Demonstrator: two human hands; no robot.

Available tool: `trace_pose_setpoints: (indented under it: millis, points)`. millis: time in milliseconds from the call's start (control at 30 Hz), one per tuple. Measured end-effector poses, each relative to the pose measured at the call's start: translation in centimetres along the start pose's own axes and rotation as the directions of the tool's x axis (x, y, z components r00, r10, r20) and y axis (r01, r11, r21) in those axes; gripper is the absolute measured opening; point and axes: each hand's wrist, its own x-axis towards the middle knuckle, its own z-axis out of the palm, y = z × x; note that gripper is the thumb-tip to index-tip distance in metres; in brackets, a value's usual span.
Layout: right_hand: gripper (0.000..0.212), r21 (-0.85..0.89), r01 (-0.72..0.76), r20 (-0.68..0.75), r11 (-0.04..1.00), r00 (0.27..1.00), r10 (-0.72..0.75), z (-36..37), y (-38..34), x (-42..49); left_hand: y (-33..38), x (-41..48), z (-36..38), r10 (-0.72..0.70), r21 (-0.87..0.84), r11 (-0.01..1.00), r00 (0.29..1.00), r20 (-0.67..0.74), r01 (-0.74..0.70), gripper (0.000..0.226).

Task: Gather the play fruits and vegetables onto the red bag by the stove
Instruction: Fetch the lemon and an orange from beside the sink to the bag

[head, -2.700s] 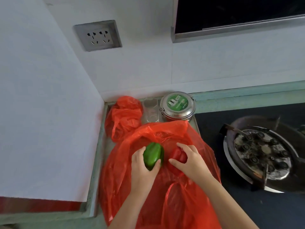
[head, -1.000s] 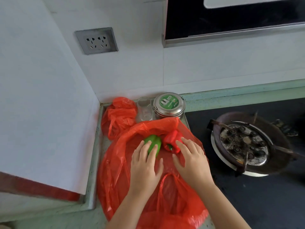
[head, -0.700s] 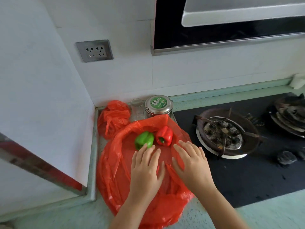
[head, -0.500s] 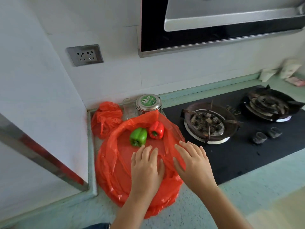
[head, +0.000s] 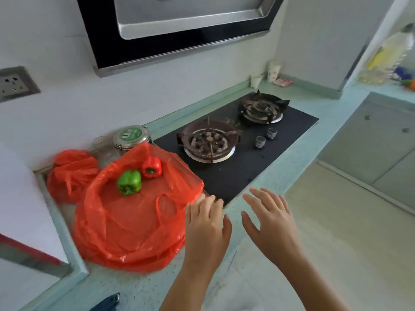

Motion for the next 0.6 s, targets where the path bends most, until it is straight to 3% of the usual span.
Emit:
trace_pose_setpoints:
  millis: [300, 600]
  points:
    - [0.037, -0.028, -0.209, -0.17, 0.978, 0.965, 0.201, -5.3, 8.4, -3.4, 9.7, 2.2, 3.6, 0.224, -0.117, 0.969, 0.974, 0.042, -0.218, 0.037]
    - [0.038, -0.095, -0.409, -0.325, 0.908, 0.875, 0.36, -13.4, 23.9, -5.8, 26.6, 6.3, 11.8, 0.437, -0.248, 0.878, 0.897, 0.069, -0.409, 0.039]
